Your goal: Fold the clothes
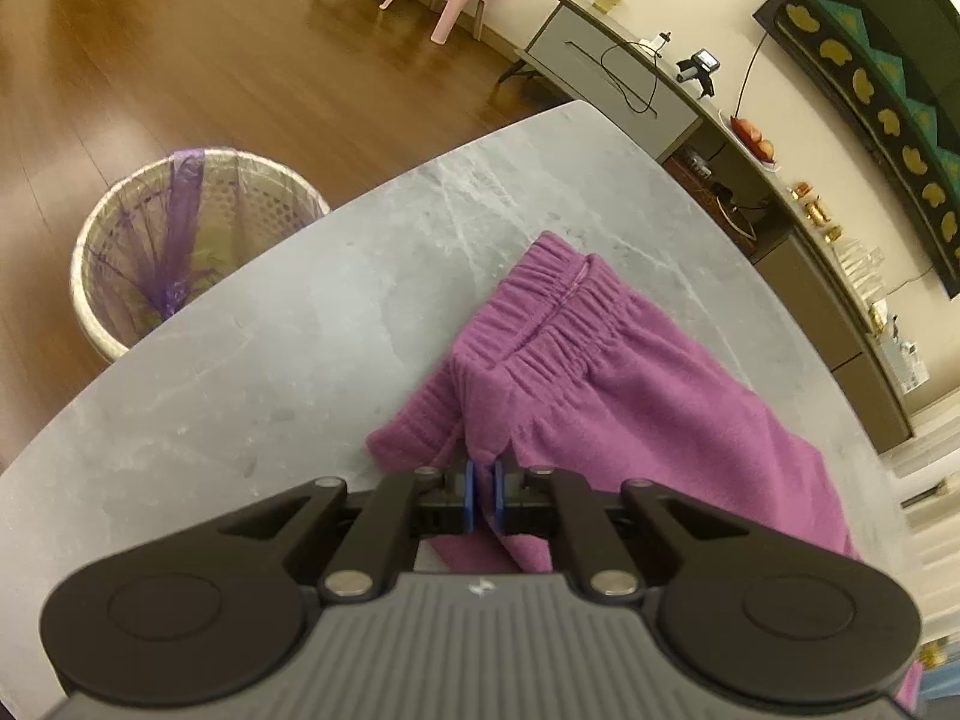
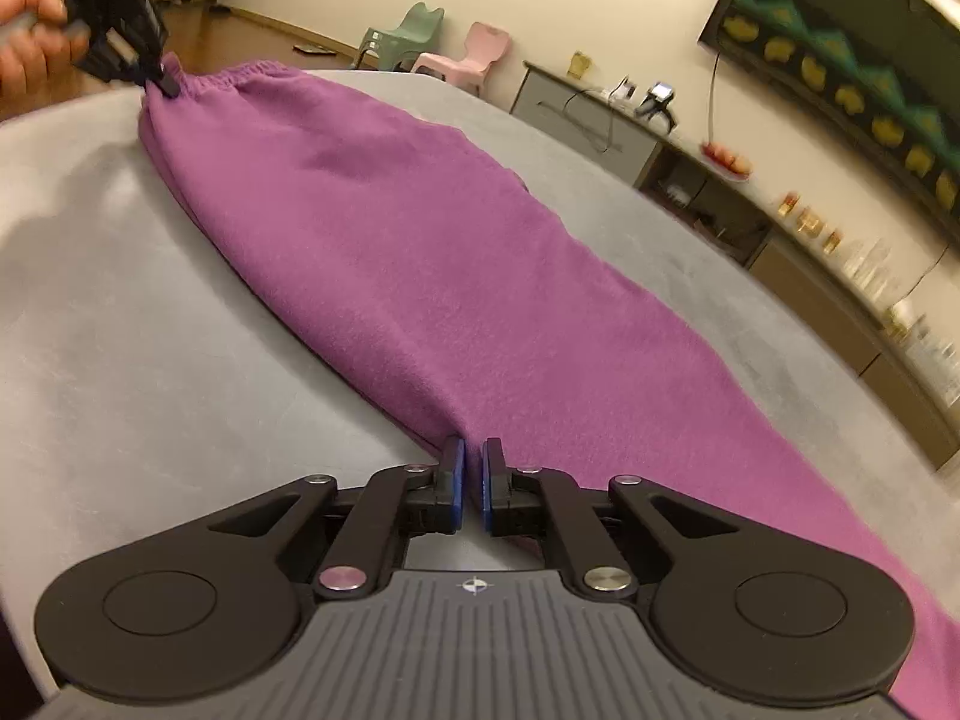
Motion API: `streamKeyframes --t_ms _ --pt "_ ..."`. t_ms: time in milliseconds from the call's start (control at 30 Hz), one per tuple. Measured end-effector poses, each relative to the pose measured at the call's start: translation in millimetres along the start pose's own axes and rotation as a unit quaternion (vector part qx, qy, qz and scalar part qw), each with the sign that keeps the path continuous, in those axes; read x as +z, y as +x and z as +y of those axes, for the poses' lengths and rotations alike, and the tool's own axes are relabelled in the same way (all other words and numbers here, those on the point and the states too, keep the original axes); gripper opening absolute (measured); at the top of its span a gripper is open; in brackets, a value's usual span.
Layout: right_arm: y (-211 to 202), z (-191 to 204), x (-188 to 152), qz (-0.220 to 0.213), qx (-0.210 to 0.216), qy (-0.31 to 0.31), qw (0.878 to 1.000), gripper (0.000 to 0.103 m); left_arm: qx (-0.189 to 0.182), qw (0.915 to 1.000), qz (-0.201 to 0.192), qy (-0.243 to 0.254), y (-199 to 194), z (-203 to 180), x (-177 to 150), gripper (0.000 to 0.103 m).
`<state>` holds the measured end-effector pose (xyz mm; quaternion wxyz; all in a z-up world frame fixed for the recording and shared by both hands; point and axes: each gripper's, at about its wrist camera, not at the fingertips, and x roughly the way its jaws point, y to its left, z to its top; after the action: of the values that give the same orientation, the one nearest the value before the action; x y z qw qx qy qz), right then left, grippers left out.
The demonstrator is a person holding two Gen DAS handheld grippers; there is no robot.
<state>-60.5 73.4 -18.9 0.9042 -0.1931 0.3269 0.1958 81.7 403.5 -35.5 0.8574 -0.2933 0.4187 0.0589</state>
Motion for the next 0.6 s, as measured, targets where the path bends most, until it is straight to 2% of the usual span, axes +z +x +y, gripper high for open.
streamKeyframes --t_ms 67,100,133,233,300,400,500,600 --pt "-12 -36 1 -0.021 0.026 0.078 0.996 0.025 0.004 0.9999 -0.001 0.014 3 -4 0 0.008" --pt "-18 -56 -1 -0.033 0.029 0.123 0.991 0.036 0.008 0.9998 -0.001 0.021 4 -7 0 0.008" --pt "-21 -76 -3 -0.040 0.022 0.161 0.986 0.040 0.009 0.9996 -0.002 0.025 7 -8 0 0.008" --pt "-13 -150 -28 -0.014 -0.064 0.246 0.967 0.040 0.013 0.9993 -0.010 0.035 11 -10 0 0.009" --pt "-5 -199 -49 0.013 -0.128 0.291 0.948 0.040 0.019 0.9989 -0.014 0.040 13 -12 0 0.009" --pt "-10 -237 -71 0.019 -0.158 0.317 0.935 0.038 0.030 0.9980 -0.022 0.052 17 -17 1 0.009" --pt "-17 -272 -92 0.022 -0.180 0.339 0.923 0.062 0.041 0.9967 -0.030 0.063 21 -22 2 0.009" --pt "-23 -306 -112 0.025 -0.203 0.360 0.910 0.062 0.047 0.9965 -0.029 0.063 22 -28 4 0.011"
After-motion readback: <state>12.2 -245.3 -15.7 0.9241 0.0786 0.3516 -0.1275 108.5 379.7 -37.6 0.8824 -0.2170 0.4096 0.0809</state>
